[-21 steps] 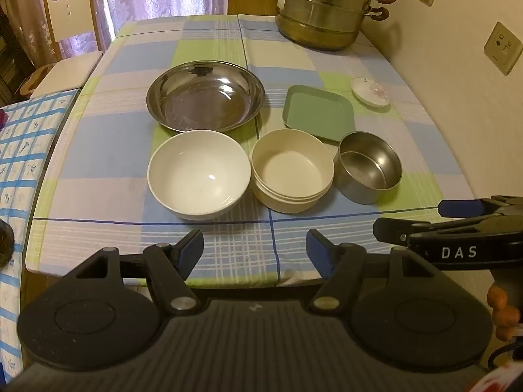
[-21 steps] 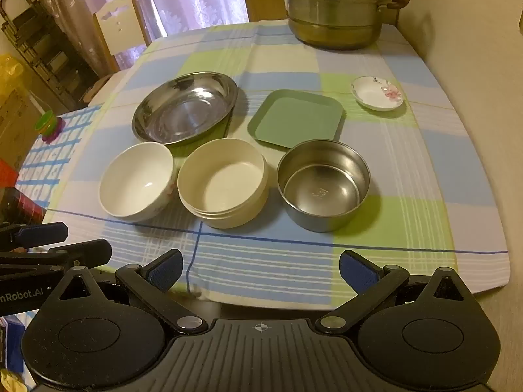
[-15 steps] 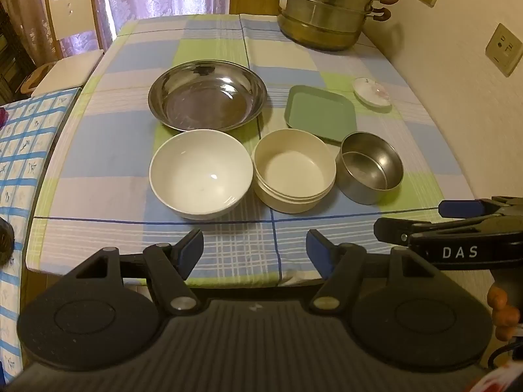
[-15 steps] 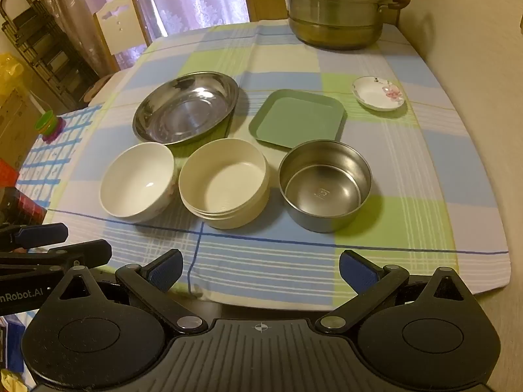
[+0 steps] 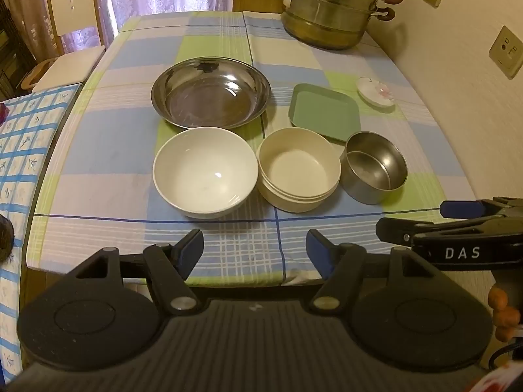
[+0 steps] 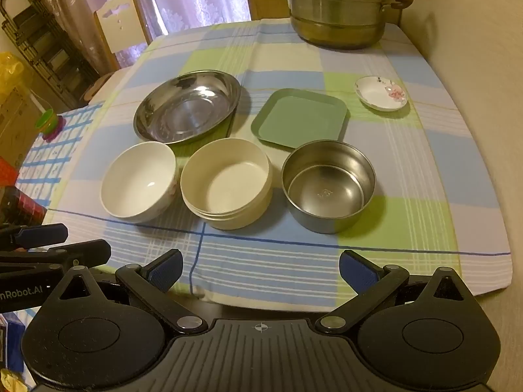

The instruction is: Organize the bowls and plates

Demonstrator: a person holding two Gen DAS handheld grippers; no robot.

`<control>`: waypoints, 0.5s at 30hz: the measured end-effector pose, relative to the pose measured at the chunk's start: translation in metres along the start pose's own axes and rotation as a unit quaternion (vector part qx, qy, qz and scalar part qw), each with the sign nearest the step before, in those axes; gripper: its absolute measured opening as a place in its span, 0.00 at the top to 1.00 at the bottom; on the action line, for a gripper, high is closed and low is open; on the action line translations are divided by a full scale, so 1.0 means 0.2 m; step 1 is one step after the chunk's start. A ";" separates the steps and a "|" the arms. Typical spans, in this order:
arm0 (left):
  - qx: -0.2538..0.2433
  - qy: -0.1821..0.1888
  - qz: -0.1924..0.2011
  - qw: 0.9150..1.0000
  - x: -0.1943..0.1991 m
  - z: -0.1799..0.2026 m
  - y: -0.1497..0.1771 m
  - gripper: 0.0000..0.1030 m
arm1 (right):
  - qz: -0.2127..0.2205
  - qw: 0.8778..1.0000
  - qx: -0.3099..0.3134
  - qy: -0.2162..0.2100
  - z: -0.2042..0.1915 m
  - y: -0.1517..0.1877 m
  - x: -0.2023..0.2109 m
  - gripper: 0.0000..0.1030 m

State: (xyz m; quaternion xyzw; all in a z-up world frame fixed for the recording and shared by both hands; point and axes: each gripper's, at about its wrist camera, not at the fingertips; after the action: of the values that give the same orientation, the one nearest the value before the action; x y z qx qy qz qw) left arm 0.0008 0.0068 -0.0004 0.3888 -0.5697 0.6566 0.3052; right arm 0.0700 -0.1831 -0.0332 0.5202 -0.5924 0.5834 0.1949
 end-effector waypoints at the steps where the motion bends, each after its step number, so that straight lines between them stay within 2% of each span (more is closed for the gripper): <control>1: 0.000 0.000 0.000 1.000 0.00 0.00 0.00 0.35 | 0.000 1.000 0.000 0.000 0.00 0.00 0.00 0.01; 15: -0.002 0.002 -0.001 1.000 -0.01 0.00 -0.01 0.35 | 0.002 1.000 0.000 0.001 0.00 0.00 0.01 0.01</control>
State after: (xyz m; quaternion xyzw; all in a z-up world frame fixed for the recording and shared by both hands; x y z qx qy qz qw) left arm 0.0032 0.0077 -0.0013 0.3877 -0.5698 0.6560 0.3077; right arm 0.0694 -0.1848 -0.0309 0.5182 -0.5938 0.5841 0.1943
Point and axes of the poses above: each gripper's, at about its wrist camera, not at the fingertips, and x roughly against the way its jaws point, z to its right, y to its underside, and after that the axes turned 3 degrees about -y, right-handed
